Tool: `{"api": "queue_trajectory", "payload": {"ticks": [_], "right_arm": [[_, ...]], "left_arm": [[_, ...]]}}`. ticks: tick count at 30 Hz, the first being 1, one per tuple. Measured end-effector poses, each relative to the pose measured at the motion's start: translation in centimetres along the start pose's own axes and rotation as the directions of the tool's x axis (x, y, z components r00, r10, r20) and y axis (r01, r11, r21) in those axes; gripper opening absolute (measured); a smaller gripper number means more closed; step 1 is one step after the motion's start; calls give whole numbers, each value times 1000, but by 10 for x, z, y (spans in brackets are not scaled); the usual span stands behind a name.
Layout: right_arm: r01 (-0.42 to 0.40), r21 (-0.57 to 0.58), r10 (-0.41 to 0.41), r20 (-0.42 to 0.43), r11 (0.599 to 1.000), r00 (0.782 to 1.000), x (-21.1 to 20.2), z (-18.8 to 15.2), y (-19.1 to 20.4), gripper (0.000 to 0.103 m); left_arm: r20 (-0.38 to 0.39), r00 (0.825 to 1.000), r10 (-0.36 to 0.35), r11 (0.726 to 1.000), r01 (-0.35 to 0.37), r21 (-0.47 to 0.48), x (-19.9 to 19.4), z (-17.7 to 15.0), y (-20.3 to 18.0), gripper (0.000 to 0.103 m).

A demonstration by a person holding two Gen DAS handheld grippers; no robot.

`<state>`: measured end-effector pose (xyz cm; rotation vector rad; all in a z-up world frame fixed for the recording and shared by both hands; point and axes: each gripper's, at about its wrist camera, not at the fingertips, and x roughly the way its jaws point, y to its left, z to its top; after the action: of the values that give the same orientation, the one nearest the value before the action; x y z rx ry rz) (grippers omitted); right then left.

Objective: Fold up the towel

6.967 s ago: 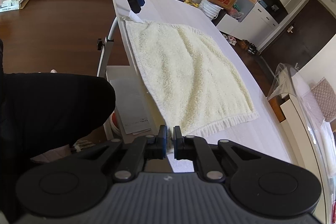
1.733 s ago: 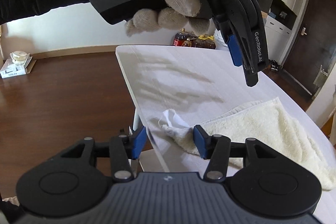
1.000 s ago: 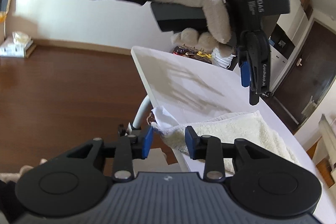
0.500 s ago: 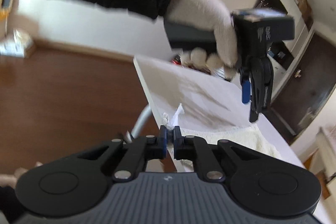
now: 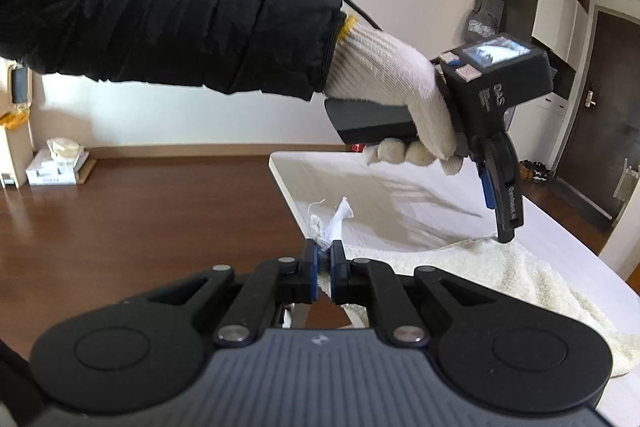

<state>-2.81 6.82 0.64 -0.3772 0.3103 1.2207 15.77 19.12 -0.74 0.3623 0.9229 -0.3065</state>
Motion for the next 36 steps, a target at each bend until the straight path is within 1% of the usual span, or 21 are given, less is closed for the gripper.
{"api": "queue_trajectory", "payload": {"ticks": [3, 6, 9, 12, 14, 17, 21, 22, 23, 24, 25, 26, 27, 29, 30, 31, 33, 34, 36], "right_arm": [[-20, 72, 15, 64, 997, 998, -16, 10, -11, 6], [-37, 141, 18, 132, 989, 991, -29, 20, -25, 6], [-42, 164, 13, 173, 986, 985, -29, 26, -33, 6], [-55, 165, 26, 171, 985, 985, -27, 20, -29, 6], [-58, 175, 28, 172, 983, 985, -29, 16, -28, 6], [-43, 199, 4, 192, 979, 981, -42, 13, -35, 6], [7, 280, -71, 221, 960, 973, -61, 10, -66, 6], [32, 313, -108, 228, 949, 968, -68, 7, -78, 6], [43, 337, -127, 230, 940, 965, -72, 5, -86, 6], [55, 354, -143, 230, 934, 963, -73, 3, -91, 6], [61, 363, -152, 229, 930, 961, -74, 2, -95, 6], [74, 382, -171, 226, 921, 959, -77, -1, -104, 6], [87, 400, -189, 223, 912, 956, -79, -3, -113, 6], [114, 440, -228, 215, 891, 950, -84, -9, -132, 6], [136, 484, -265, 209, 864, 941, -89, -16, -148, 6], [140, 495, -273, 206, 858, 940, -86, -15, -154, 6], [174, 550, -319, 181, 817, 930, -91, -27, -174, 6], [182, 564, -329, 171, 805, 929, -93, -31, -180, 6], [209, 607, -363, 140, 767, 921, -95, -44, -191, 6]], "left_arm": [[-35, 999, -6, 999, 8, 37, 3, 7, 2, 57], [-47, 999, -11, 998, 13, 58, 5, 9, 0, 58], [-55, 998, -16, 997, 20, 68, 6, 10, 1, 58], [-57, 998, -19, 998, 23, 64, 7, 10, 2, 59], [-57, 998, -23, 998, 26, 59, 8, 10, 3, 62], [-57, 998, -28, 998, 31, 55, 9, 11, 5, 63], [-61, 998, -34, 998, 37, 49, 9, 12, 6, 63], [-63, 997, -41, 998, 44, 42, 10, 13, 8, 58], [-52, 997, -58, 998, 58, 6, 9, 14, 13, 47], [-36, 997, -69, 997, 68, -33, 8, 16, 18, 45], [-1, 996, -90, 992, 90, -93, 4, 18, 27, 45], [43, 994, -97, 984, 102, -149, -2, 20, 37, 45], [66, 994, -87, 981, 97, -170, -6, 22, 42, 44], [88, 995, -53, 983, 67, -169, -14, 26, 48, 44], [91, 995, -39, 986, 54, -159, -17, 27, 47, 44], [91, 995, -29, 988, 43, -147, -19, 28, 47, 44], [89, 996, -18, 991, 30, -130, -19, 30, 44, 44], [85, 996, -14, 992, 24, -120, -17, 30, 41, 44], [75, 997, -3, 995, 11, -97, -14, 30, 34, 44]]}}
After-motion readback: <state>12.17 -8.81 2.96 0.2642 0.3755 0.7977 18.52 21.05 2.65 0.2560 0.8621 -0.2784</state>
